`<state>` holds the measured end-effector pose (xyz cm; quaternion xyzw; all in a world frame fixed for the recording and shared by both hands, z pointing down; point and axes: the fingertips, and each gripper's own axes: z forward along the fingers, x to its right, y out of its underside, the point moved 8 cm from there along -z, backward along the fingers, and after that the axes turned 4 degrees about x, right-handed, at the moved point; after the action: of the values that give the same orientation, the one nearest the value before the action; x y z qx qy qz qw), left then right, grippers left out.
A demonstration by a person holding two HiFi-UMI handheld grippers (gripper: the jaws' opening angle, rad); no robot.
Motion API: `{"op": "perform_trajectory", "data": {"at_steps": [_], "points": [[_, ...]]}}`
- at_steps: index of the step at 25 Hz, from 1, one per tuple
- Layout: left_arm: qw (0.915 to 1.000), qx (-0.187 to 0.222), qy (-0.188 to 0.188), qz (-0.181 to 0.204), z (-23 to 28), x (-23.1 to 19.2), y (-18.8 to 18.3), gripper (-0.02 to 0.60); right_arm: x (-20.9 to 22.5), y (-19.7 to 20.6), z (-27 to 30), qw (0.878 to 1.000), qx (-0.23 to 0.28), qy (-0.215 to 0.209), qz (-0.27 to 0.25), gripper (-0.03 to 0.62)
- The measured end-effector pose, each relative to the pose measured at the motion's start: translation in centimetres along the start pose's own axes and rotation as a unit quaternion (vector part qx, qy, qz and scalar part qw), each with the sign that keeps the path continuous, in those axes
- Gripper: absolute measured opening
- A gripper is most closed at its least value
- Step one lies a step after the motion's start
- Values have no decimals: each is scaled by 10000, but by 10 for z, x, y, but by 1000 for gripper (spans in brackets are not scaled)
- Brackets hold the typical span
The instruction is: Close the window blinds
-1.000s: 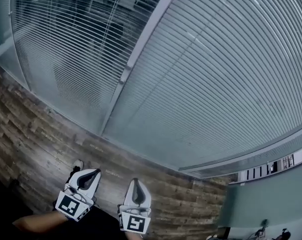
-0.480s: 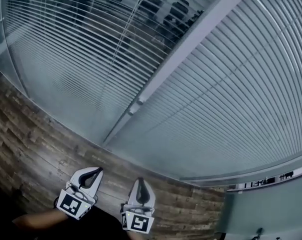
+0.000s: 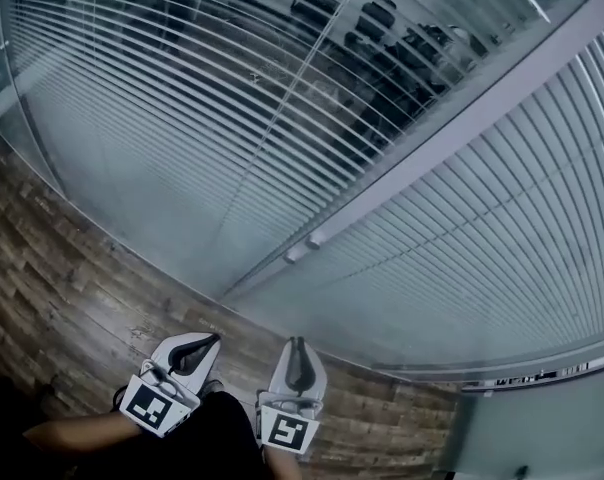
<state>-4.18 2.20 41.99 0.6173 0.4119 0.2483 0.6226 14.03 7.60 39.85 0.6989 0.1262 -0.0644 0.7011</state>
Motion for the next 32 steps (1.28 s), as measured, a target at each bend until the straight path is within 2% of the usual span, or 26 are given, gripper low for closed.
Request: {"op": "perform_trajectory", "data": {"at_steps": [7, 11, 14, 20, 25, 29, 32], "points": [[9998, -22, -160, 79, 25, -8, -4, 2, 26, -6, 49, 10000, -13, -15, 58, 93], [9992, -26, -408, 12, 24, -19, -9, 2, 21, -17, 73, 9998, 39, -203, -71, 106], [9991, -23, -430, 34, 25, -29, -10, 2, 11, -16, 97, 9984, -28, -363, -432, 106], [9986, 146, -505, 101, 44, -46, -9, 2, 19, 1, 137, 9930, -232, -294, -1120, 124], [9983, 188, -538, 126, 48, -51, -15, 2, 23, -4, 152, 9838, -251, -163, -1767, 127], [9984, 89, -551, 31, 54, -55, -13, 2, 24, 1, 164, 9729, -708, -38, -2202, 166], [9985, 90, -545, 58, 59, -59, -9, 0, 26, 9, 167, 9653, -688, 98, -2517, 155]]}}
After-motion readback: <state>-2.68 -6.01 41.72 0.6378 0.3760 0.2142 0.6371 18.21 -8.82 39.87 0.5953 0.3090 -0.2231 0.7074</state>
